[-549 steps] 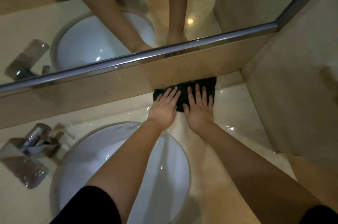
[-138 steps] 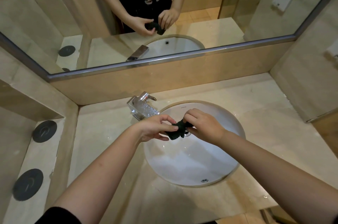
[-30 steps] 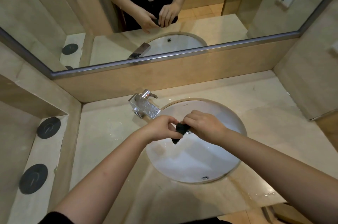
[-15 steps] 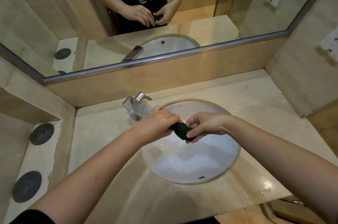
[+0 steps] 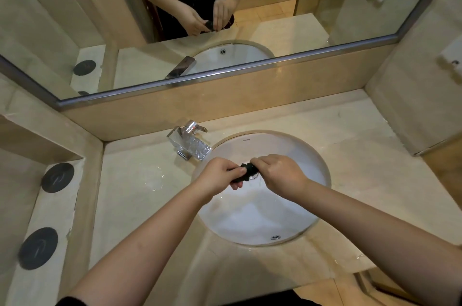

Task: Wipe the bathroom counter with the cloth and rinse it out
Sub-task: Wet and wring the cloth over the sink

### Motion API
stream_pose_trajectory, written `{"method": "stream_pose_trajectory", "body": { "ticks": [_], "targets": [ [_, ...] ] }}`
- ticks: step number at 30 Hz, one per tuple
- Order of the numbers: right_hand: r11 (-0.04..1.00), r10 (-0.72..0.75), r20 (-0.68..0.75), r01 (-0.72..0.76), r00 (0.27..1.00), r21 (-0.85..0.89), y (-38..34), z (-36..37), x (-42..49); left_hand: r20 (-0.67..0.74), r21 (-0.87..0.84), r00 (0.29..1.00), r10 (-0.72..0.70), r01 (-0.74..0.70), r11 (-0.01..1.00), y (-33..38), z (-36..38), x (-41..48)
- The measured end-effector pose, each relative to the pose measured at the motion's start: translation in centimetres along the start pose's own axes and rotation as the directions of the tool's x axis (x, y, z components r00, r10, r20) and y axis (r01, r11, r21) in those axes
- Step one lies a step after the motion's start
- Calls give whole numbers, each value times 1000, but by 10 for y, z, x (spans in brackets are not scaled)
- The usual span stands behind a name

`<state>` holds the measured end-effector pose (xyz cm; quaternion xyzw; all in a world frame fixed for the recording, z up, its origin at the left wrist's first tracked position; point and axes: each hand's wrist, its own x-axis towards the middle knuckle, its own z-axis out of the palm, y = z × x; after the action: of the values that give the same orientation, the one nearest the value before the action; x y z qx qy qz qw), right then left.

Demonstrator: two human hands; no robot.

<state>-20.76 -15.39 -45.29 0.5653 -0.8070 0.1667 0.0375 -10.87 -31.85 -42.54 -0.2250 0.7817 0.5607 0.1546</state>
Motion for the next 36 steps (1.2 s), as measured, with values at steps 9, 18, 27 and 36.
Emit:
{"method": "stream_pose_trajectory", "body": {
  "ticks": [9, 18, 27, 36],
  "targets": [
    [993, 71, 405, -102, 911, 56, 1, -7, 0, 199, 93, 977, -76, 59, 994, -15, -2, 0],
    [231, 127, 805, -806, 580, 545, 6, -42, 18, 126, 663, 903, 410, -384, 643, -7, -20, 9],
    [527, 191, 742, -705, 643, 475, -7, -45, 24, 134, 799, 836, 531, -408, 441, -10, -22, 2],
    [988, 74, 65, -64, 995, -143, -13, -16, 7, 36, 29, 999, 13, -14, 999, -6, -14, -7]
  ]
}}
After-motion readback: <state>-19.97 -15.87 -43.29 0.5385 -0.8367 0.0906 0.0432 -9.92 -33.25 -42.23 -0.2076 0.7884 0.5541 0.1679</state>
